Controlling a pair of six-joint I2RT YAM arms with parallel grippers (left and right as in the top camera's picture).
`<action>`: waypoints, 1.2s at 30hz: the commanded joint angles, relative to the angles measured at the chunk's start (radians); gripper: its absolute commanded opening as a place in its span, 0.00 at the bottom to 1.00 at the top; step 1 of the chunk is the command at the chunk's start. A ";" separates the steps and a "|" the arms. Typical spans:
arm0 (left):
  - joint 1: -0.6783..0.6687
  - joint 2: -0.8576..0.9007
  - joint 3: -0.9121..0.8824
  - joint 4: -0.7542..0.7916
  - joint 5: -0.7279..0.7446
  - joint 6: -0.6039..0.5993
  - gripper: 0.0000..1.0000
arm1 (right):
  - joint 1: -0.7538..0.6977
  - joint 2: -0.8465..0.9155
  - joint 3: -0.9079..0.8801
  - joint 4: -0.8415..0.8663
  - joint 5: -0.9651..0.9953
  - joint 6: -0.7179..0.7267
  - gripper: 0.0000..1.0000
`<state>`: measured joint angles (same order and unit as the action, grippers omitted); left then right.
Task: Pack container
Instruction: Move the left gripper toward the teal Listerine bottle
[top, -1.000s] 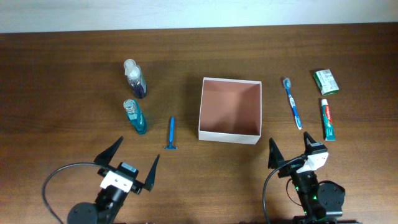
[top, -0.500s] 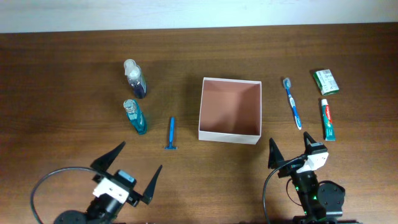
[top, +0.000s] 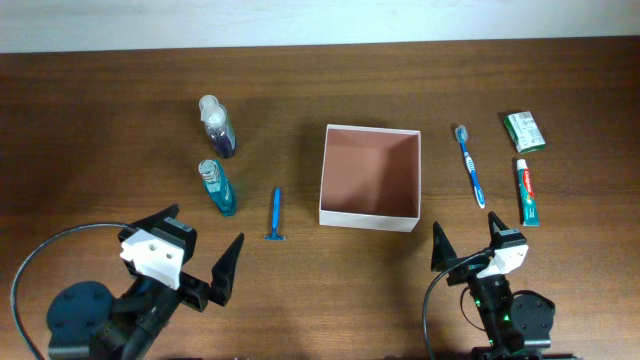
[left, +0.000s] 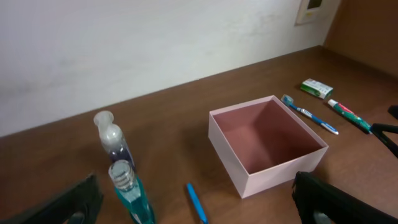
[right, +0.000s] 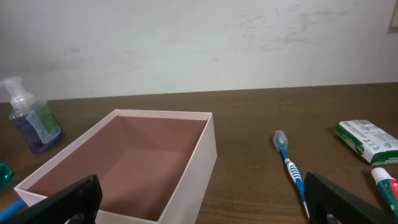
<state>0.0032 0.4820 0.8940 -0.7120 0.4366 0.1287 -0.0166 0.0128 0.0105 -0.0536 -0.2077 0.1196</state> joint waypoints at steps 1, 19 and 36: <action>0.006 0.022 0.035 -0.028 -0.082 -0.087 0.99 | 0.010 -0.009 -0.005 -0.006 0.002 -0.008 0.98; 0.006 0.649 0.436 -0.426 -0.164 -0.173 0.99 | 0.010 -0.009 -0.005 -0.006 0.002 -0.008 0.98; -0.010 0.946 0.472 -0.359 -0.366 -0.353 0.99 | 0.010 -0.009 -0.005 -0.006 0.002 -0.008 0.98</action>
<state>0.0021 1.3941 1.3411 -1.0866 0.0917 -0.1963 -0.0166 0.0128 0.0105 -0.0536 -0.2073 0.1188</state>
